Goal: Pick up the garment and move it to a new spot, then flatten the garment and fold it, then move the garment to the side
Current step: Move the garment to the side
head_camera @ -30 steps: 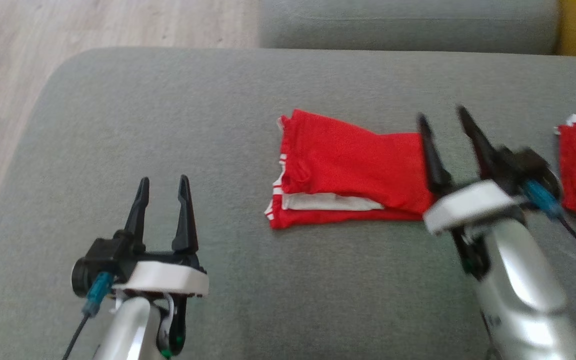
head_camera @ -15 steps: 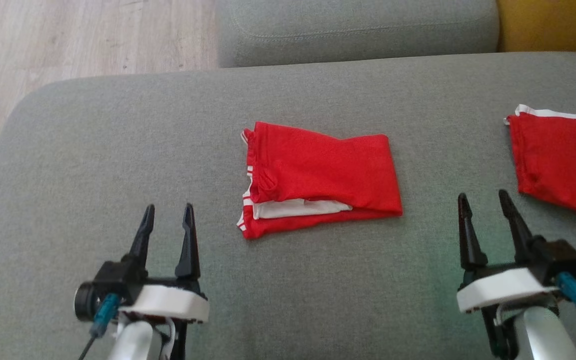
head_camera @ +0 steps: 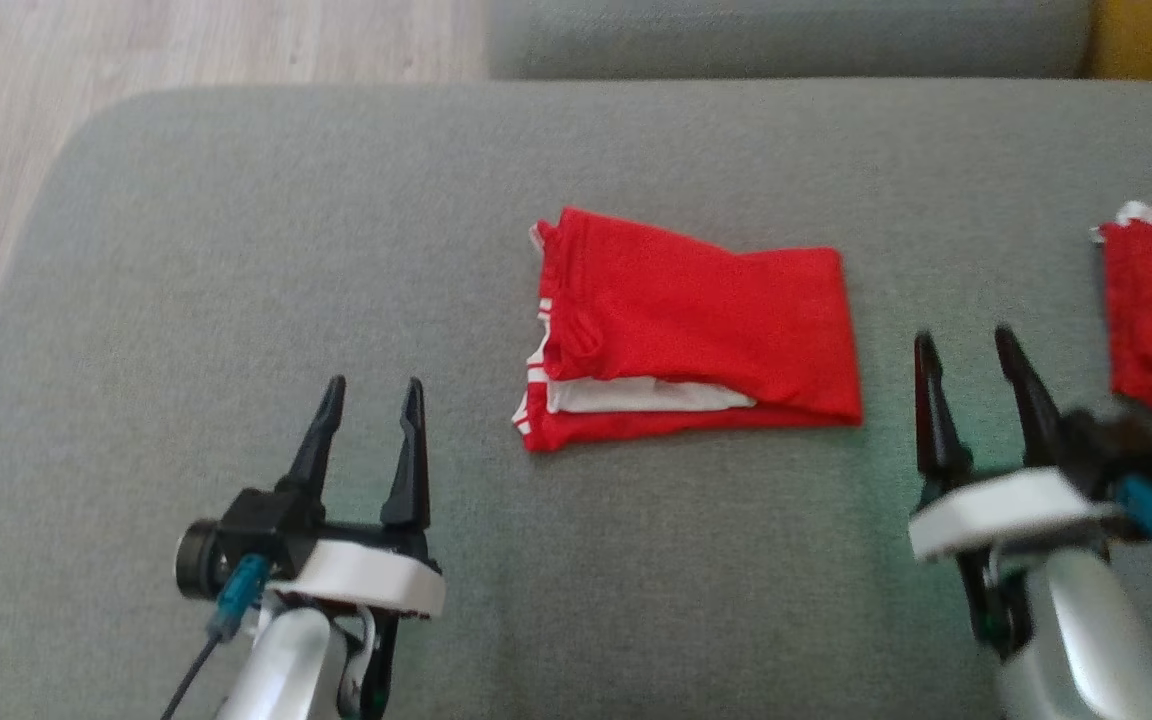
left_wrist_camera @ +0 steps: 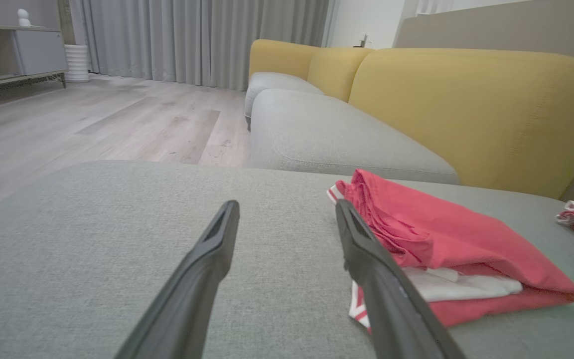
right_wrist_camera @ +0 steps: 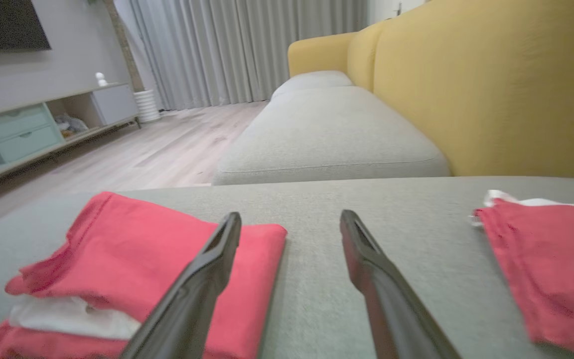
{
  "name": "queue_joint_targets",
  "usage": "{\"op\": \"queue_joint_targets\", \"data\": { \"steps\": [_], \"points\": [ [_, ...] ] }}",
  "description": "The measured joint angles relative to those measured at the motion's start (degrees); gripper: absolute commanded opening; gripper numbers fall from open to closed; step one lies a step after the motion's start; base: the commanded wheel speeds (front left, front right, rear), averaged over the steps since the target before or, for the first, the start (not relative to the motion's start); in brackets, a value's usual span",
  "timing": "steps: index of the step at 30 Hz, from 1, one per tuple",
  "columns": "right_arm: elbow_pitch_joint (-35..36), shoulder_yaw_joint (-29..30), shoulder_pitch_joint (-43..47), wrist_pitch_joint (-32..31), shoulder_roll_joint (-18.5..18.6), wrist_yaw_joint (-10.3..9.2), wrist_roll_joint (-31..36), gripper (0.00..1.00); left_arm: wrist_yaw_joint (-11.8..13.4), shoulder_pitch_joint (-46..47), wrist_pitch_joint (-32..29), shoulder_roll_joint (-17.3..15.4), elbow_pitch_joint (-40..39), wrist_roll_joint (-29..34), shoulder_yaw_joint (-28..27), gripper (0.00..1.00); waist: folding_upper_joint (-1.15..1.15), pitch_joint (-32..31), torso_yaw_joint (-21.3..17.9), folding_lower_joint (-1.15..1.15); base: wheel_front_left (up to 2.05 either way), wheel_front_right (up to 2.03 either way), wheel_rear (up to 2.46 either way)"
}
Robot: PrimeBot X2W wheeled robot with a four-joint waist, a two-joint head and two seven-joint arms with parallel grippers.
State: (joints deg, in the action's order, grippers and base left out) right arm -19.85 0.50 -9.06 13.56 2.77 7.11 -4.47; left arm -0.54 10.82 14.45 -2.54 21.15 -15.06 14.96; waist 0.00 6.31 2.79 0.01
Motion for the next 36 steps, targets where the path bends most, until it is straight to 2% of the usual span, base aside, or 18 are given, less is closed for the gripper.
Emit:
{"op": "queue_joint_targets", "data": {
  "steps": [2,5,12,17,18,19,20,29,36],
  "points": [
    [-2.38,0.02,-3.66,-1.19,-0.02,0.00,-2.96,1.00,0.00,1.03,0.00,-0.02,0.04,0.01,0.01,1.00,0.00,1.35,0.74,-0.01,0.00,0.00,0.00],
    [-9.85,0.31,-10.01,-4.10,0.07,0.00,-2.00,1.00,-0.03,2.75,0.00,-0.01,0.48,0.00,1.24,1.00,0.00,3.53,2.80,0.00,0.00,0.00,0.00],
    [-24.52,-0.01,-16.33,-10.10,0.09,0.00,-2.44,1.00,0.13,3.66,0.00,0.00,0.66,-0.60,2.88,1.00,0.00,6.07,6.16,0.00,0.00,0.00,0.00],
    [-30.25,-1.40,-21.58,-11.47,0.90,-0.01,-2.67,1.00,0.55,4.30,0.00,0.01,0.67,-1.15,3.14,1.00,0.00,6.88,7.51,-0.01,0.00,0.00,0.00],
    [-31.06,-2.02,-22.32,-11.59,1.04,-0.01,-2.69,0.74,0.56,4.37,0.00,0.03,0.67,-1.15,3.14,1.00,0.00,6.91,7.63,-0.01,0.00,0.00,0.00],
    [-31.65,-2.79,-22.79,-11.52,1.20,-0.01,-2.64,0.14,0.56,4.40,0.00,0.03,0.67,-1.15,3.12,1.00,0.00,6.91,7.67,-0.01,0.00,0.00,0.00],
    [-32.11,-3.58,-23.04,-10.84,1.32,-0.01,-2.48,0.00,0.56,4.40,0.00,0.04,0.67,-1.15,3.10,1.00,0.00,6.85,7.66,-0.01,0.00,0.00,0.00],
    [-33.70,-5.39,-23.08,-4.76,0.75,-0.01,5.09,0.00,0.62,4.32,0.00,0.05,0.66,-1.15,2.74,1.00,0.00,4.81,5.51,-0.01,0.00,0.00,0.00],
    [-29.81,-7.65,-22.81,-4.01,1.91,-0.01,13.76,0.00,0.82,3.96,0.00,0.07,0.64,-1.15,2.05,1.00,0.00,2.65,1.19,-0.01,0.00,0.00,0.00]
  ]
}}
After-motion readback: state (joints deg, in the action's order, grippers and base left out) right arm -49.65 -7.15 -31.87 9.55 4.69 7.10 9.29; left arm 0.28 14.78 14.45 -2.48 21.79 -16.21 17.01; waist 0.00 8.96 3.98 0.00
